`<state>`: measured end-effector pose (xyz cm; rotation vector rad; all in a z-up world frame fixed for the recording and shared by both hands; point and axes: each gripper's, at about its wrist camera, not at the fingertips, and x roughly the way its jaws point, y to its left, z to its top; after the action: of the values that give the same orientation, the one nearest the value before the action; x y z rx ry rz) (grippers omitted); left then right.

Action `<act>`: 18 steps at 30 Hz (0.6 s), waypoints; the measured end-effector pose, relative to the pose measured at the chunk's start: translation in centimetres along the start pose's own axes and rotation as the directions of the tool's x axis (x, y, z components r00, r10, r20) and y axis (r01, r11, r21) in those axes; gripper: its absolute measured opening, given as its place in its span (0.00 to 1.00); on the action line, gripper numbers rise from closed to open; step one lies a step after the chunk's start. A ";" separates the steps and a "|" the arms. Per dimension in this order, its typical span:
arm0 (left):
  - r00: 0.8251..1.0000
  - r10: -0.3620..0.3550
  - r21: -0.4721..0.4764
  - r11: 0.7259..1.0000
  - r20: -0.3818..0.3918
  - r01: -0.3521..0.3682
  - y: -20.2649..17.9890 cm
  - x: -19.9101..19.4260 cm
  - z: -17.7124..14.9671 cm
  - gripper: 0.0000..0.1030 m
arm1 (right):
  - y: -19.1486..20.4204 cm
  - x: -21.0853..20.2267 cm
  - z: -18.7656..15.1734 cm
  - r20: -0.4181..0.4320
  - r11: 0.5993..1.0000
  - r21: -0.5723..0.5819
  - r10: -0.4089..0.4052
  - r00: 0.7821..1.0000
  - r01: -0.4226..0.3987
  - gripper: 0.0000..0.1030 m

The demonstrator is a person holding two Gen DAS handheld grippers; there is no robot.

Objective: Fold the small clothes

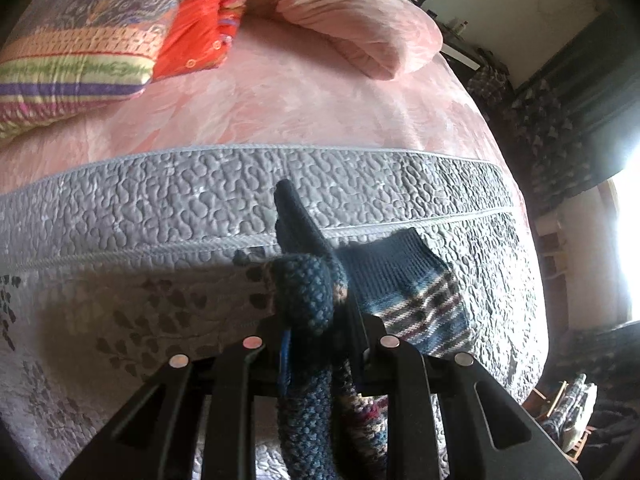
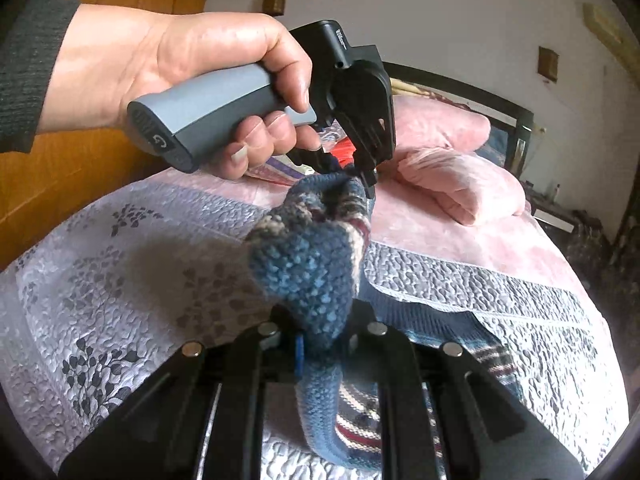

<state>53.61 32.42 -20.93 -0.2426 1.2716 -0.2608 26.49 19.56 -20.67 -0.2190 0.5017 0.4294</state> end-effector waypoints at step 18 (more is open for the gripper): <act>0.999 0.031 0.051 0.998 -0.017 -0.030 -8.6 3.4 1.0 0.22 | -6.4 -1.3 -2.1 -0.012 0.993 0.111 -0.032 0.999 0.033 0.10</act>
<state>54.98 23.18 -20.94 -0.1777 1.2839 -0.2698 27.43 12.81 -21.15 -0.1223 0.5301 0.3675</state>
